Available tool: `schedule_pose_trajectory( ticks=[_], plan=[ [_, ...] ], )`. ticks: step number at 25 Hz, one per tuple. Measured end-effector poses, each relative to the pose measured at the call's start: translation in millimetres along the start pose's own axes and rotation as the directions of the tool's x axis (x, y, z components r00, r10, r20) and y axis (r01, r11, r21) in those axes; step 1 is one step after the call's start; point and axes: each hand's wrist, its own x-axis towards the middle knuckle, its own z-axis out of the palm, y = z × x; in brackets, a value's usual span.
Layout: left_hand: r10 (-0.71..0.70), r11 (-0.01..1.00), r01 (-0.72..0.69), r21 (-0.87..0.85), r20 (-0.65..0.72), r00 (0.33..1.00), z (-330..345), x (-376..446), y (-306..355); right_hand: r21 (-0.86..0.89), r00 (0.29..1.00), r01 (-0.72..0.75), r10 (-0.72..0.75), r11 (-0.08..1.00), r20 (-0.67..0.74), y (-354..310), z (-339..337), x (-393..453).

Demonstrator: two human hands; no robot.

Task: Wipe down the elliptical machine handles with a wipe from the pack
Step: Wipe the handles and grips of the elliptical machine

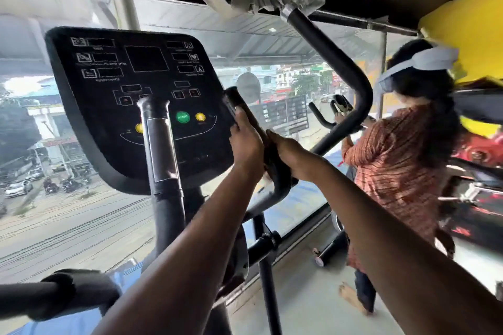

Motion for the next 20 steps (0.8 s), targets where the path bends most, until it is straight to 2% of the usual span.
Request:
schedule_pose_trajectory(
  ticks=[2, 4, 8, 12, 14, 17, 18, 20],
  plan=[
    [0.115, 0.993, -0.117, -0.023, -0.083, 0.99, 10, -7, -7, -0.116, 0.983, 0.105, -0.121, 0.988, -0.137, 21, -2, -4],
    [0.179, 0.983, -0.183, -0.029, -0.124, 0.976, 14, -6, -15, -0.143, 0.955, 0.171, -0.2, 0.975, -0.217, 42, 4, -13],
    [0.177, 0.984, -0.17, 0.055, -0.144, 0.974, 13, -7, -34, 0.011, 0.952, 0.17, -0.161, 0.985, -0.261, 59, 2, -18],
    [0.156, 0.986, -0.152, 0.071, -0.064, 0.986, 11, -23, -52, 0.116, 0.948, 0.202, -0.164, 0.972, -0.273, 80, 7, -20],
    [0.09, 0.995, -0.09, 0.038, -0.006, 0.996, 11, -28, -60, 0.241, 0.941, 0.237, -0.161, 0.941, -0.299, 103, 17, -27],
    [0.081, 0.996, -0.081, 0.045, 0.018, 0.997, 13, -32, -64, 0.535, 0.959, 0.161, -0.003, 0.829, -0.284, 127, 24, -19],
    [0.104, 0.993, -0.105, 0.049, 0.022, 0.994, 13, -33, -66, 0.545, 0.964, 0.106, 0.049, 0.832, -0.262, 131, 23, -14],
    [0.149, 0.987, -0.153, 0.053, 0.058, 0.987, 10, -33, -75, 0.564, 0.972, 0.126, 0.011, 0.816, -0.234, 129, 22, -14]
  ],
)
